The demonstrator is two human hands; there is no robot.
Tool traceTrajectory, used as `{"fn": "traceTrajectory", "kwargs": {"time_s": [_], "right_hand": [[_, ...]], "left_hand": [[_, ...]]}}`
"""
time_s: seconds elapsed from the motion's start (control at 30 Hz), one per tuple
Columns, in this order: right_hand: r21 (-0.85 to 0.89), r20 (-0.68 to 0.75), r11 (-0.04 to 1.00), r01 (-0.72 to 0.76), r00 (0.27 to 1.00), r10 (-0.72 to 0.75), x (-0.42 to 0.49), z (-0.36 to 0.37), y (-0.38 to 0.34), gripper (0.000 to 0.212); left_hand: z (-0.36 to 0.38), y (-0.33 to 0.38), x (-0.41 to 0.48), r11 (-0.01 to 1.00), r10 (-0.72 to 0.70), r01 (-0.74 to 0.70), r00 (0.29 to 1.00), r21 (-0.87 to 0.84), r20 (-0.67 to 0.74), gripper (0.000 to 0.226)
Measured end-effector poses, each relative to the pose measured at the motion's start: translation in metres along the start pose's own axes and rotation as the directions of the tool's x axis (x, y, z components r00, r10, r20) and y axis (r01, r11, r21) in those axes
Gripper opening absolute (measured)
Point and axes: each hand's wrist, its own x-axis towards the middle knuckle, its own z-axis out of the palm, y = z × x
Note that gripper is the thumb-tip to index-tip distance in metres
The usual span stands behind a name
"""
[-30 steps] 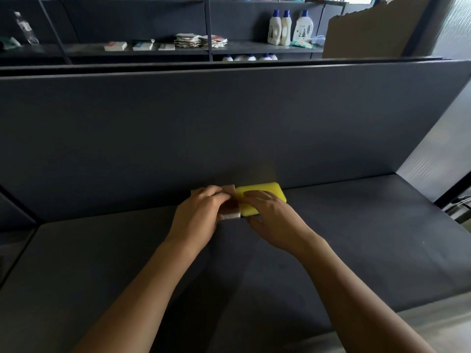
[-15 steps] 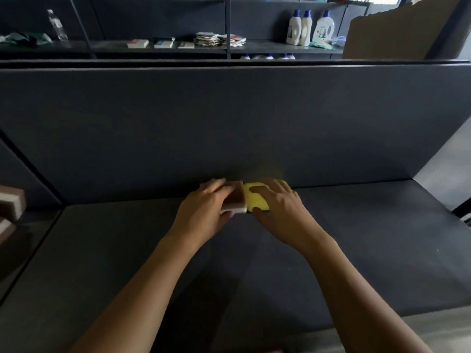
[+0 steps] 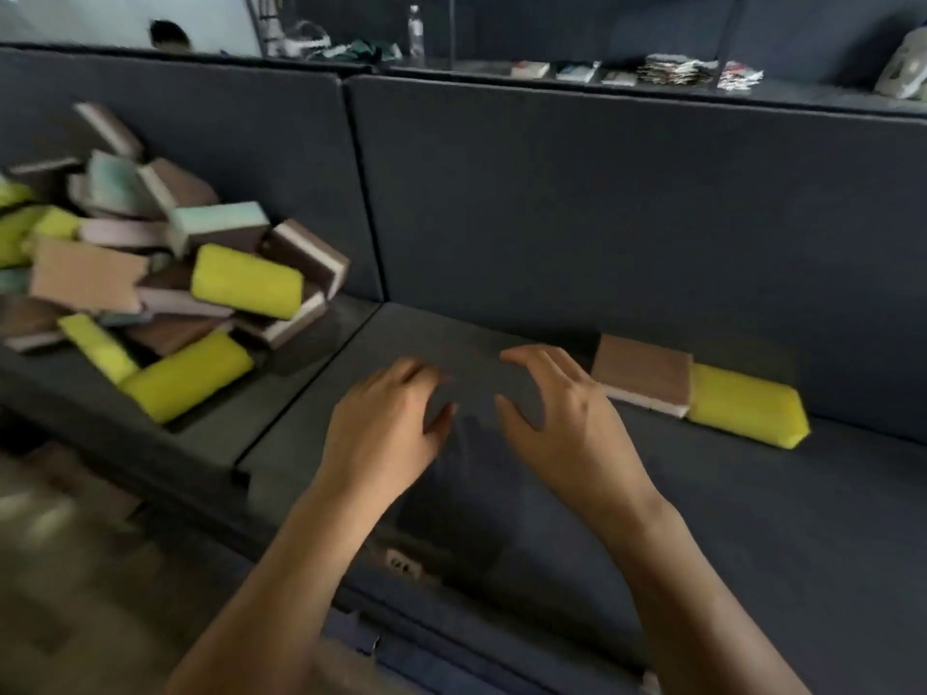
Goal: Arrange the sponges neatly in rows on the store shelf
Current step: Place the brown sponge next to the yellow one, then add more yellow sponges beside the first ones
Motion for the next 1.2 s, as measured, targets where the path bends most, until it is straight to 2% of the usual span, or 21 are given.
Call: {"fn": "traceTrajectory", "kwargs": {"time_s": [0.2,0.4,0.6,0.7,0.77,0.9,0.97,1.07,1.2], "right_hand": [[0.036,0.118,0.993,0.114,0.986,-0.117,0.015,0.062,-0.068,0.041],[0.028,0.134,0.982,0.187,0.973,-0.189,0.033,0.113,-0.133,0.044],[0.009,0.120,0.987,0.163,0.979,-0.163,0.045,0.154,-0.168,0.044],[0.008,0.115,0.990,0.139,0.984,-0.139,0.051,0.170,-0.177,0.046],[-0.005,0.126,0.992,0.125,0.984,-0.123,0.054,0.178,-0.182,0.045],[-0.037,0.122,0.994,0.103,0.988,-0.098,0.071,0.182,-0.186,0.041],[-0.061,0.110,0.994,0.095,0.990,-0.088,0.086,0.183,-0.183,0.039],[-0.088,0.095,0.992,0.093,0.992,-0.085,0.116,0.187,-0.174,0.044],[-0.087,0.223,0.993,0.081,0.973,-0.060,0.159,0.197,-0.162,0.076]], "left_hand": [[-0.043,-0.074,-0.045,0.988,-0.148,0.149,0.988,0.041,-0.032,0.031],[-0.071,-0.147,-0.063,0.986,-0.154,0.160,0.982,0.048,-0.106,0.029],[-0.080,-0.204,-0.064,0.990,-0.137,0.140,0.984,0.022,-0.110,0.036],[-0.074,-0.227,-0.058,0.985,-0.168,0.170,0.985,0.037,-0.051,0.048],[-0.064,-0.240,-0.048,0.988,-0.137,0.137,0.991,0.077,-0.006,0.058],[-0.039,-0.247,-0.031,0.980,-0.180,0.161,0.969,0.119,0.171,0.074],[-0.033,-0.247,-0.028,0.979,-0.173,0.152,0.971,0.133,0.163,0.069],[-0.031,-0.248,-0.025,0.984,-0.129,0.115,0.987,0.139,0.095,0.047],[-0.034,-0.246,-0.026,0.982,-0.110,0.099,0.992,0.161,0.059,0.035]]}}
